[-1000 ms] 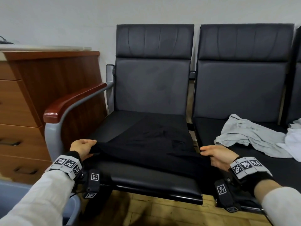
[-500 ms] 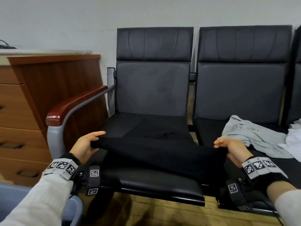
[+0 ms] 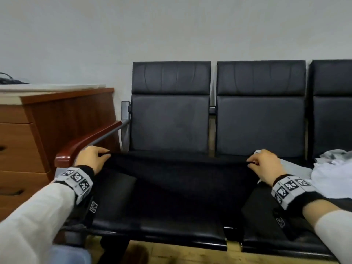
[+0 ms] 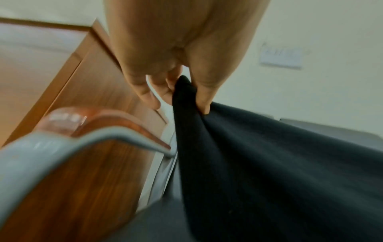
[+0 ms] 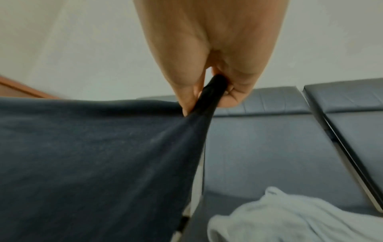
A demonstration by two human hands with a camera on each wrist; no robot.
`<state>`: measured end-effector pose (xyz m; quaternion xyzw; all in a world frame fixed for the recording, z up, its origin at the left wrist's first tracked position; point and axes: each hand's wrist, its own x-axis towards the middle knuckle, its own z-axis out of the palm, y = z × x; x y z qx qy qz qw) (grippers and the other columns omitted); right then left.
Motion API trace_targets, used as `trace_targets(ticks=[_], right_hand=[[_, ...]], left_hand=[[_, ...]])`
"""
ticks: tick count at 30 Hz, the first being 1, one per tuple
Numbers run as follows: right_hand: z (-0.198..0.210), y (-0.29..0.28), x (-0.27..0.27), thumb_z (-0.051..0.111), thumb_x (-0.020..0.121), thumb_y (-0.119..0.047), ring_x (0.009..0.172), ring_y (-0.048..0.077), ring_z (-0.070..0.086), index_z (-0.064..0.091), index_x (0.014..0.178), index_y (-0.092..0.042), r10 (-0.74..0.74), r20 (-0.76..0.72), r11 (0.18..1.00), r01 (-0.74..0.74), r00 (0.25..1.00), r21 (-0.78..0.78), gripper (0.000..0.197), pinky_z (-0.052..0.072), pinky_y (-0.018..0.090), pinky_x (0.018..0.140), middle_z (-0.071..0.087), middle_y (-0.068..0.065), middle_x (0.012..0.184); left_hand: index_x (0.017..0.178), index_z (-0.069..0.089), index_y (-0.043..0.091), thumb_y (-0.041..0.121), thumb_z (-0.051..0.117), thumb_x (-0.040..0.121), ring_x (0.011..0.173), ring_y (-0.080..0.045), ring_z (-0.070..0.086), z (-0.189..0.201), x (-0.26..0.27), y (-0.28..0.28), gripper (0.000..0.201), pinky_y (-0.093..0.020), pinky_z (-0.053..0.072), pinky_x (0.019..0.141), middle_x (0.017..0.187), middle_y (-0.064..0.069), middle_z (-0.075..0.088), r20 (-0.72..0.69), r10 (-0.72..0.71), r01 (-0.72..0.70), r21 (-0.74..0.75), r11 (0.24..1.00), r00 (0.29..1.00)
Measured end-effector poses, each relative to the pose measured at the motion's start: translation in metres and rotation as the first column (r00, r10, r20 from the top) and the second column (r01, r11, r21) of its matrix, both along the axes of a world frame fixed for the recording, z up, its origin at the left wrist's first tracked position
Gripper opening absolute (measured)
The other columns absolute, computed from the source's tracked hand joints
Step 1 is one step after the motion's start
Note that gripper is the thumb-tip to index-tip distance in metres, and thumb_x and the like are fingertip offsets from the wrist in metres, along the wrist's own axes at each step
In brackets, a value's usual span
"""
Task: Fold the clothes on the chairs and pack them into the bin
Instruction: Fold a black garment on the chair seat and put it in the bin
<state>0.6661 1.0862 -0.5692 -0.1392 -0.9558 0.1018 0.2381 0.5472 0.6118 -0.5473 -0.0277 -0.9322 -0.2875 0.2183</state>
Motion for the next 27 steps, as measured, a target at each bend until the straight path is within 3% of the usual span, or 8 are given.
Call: trace_targets(ticks=[7,15,19,22,24,25,26,27], right_hand=[[0.119,0.0,0.009,0.058,0.09,-0.016,0.106,0.034,0.061,0.071,0.105,-0.016,-0.039,-0.313,0.994,0.005,0.949,-0.108,0.02,0.047,0.037,0.091,0.069,0.013,0.11],[0.175,-0.011,0.053,0.047,0.094,-0.014,0.107,0.032,0.059,0.059,0.113,-0.019,-0.011,-0.543,0.984,-0.088,0.839,-0.155,0.023,0.046,0.039,0.091,0.066,0.008,0.114],[0.18,-0.011,0.059,0.05,0.094,-0.022,0.11,0.035,0.057,0.063,0.111,-0.02,-0.041,-0.51,0.993,-0.022,0.859,-0.117,0.022,0.045,0.041,0.091,0.066,0.01,0.116],[0.171,-0.011,0.049,0.051,0.094,-0.02,0.107,0.037,0.059,0.065,0.112,-0.014,-0.062,-0.457,0.988,-0.011,0.887,-0.156,0.024,0.047,0.04,0.092,0.065,0.014,0.117],[0.159,-0.013,0.037,0.05,0.095,-0.017,0.082,0.034,0.066,0.064,0.11,-0.011,-0.058,-0.441,0.965,-0.063,0.896,-0.256,0.022,0.058,0.031,0.073,0.065,0.012,0.111],[0.153,-0.015,0.029,0.049,0.095,-0.014,0.066,0.027,0.064,0.063,0.108,-0.011,-0.072,-0.414,0.937,-0.081,0.908,-0.341,0.019,0.056,0.02,0.055,0.062,0.009,0.107],[0.148,-0.016,0.02,0.047,0.096,-0.012,0.058,0.02,0.06,0.061,0.107,-0.011,-0.087,-0.387,0.889,-0.104,0.918,-0.445,0.017,0.052,0.016,0.045,0.058,0.007,0.104],[0.143,-0.019,0.009,0.046,0.097,-0.01,0.059,0.017,0.059,0.06,0.106,-0.007,-0.101,-0.362,0.808,-0.136,0.927,-0.573,0.017,0.053,0.018,0.044,0.056,0.006,0.102]], left_hand=[[0.107,0.07,0.006,0.012,0.06,0.09,0.11,-0.034,0.059,0.138,0.023,0.003,0.022,-0.036,0.043,0.095,0.113,-0.017,0.068,-0.234,-0.028,0.012,-0.071,0.997,0.972],[0.108,0.07,0.009,0.017,0.057,0.091,0.108,-0.039,0.058,0.206,0.059,-0.008,0.023,-0.043,0.046,0.093,0.113,-0.018,0.067,-0.382,-0.026,-0.052,-0.193,0.98,0.924],[0.107,0.065,0.012,0.028,0.052,0.094,0.102,-0.039,0.059,0.215,0.066,-0.013,0.025,-0.042,0.047,0.087,0.11,-0.019,0.065,-0.3,0.062,-0.134,-0.226,0.965,0.952],[0.104,0.059,0.0,0.03,0.046,0.098,0.089,-0.034,0.065,0.204,0.062,-0.001,0.033,-0.042,0.05,0.089,0.105,-0.021,0.067,-0.063,0.097,-0.097,0.003,0.995,0.993],[0.12,0.053,0.003,0.039,0.045,0.097,0.107,-0.028,0.061,0.191,0.059,0.011,0.043,-0.031,0.045,0.097,0.123,-0.014,0.061,0.065,0.139,-0.141,0.029,0.99,0.988],[0.128,0.048,0.006,0.046,0.041,0.097,0.117,-0.024,0.056,0.179,0.056,0.013,0.051,-0.027,0.041,0.097,0.13,-0.009,0.057,0.053,0.188,-0.173,-0.211,0.962,0.981],[0.131,0.046,0.008,0.052,0.036,0.096,0.121,-0.021,0.054,0.17,0.052,0.017,0.057,-0.024,0.04,0.097,0.131,-0.006,0.057,0.063,0.22,-0.188,-0.33,0.925,0.973],[0.131,0.047,0.01,0.057,0.033,0.095,0.121,-0.02,0.054,0.165,0.044,0.019,0.061,-0.022,0.04,0.095,0.129,-0.004,0.059,0.095,0.224,-0.18,-0.339,0.923,0.97]])
